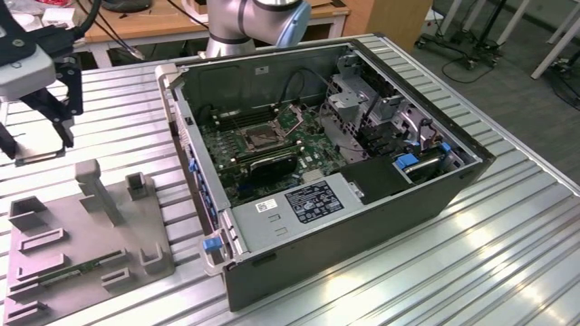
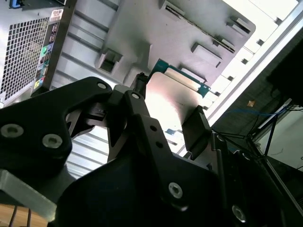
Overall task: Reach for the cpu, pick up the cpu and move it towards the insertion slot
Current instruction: 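Pick up the cpu and move it towards the insertion slot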
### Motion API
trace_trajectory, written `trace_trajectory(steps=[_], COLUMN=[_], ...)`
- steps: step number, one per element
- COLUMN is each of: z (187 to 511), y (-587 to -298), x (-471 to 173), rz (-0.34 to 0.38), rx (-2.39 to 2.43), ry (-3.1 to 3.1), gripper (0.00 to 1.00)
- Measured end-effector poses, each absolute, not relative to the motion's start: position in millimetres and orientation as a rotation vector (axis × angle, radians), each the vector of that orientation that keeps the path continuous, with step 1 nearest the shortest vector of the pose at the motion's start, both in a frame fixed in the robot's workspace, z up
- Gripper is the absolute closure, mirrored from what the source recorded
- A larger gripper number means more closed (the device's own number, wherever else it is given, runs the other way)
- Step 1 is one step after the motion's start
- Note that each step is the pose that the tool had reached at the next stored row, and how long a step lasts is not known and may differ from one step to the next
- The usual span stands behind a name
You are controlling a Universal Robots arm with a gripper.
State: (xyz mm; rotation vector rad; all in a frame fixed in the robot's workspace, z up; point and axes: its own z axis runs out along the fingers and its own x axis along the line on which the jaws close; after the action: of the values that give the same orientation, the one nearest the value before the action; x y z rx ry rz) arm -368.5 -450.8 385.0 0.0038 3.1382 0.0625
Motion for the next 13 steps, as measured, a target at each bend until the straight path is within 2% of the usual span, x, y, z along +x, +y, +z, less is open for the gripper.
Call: trace_trajectory(steps=[13], z=[385], y=[-451], x=[-346], rz=[0.063], rx=[0.004], ry=[3.138], gripper=[0.45])
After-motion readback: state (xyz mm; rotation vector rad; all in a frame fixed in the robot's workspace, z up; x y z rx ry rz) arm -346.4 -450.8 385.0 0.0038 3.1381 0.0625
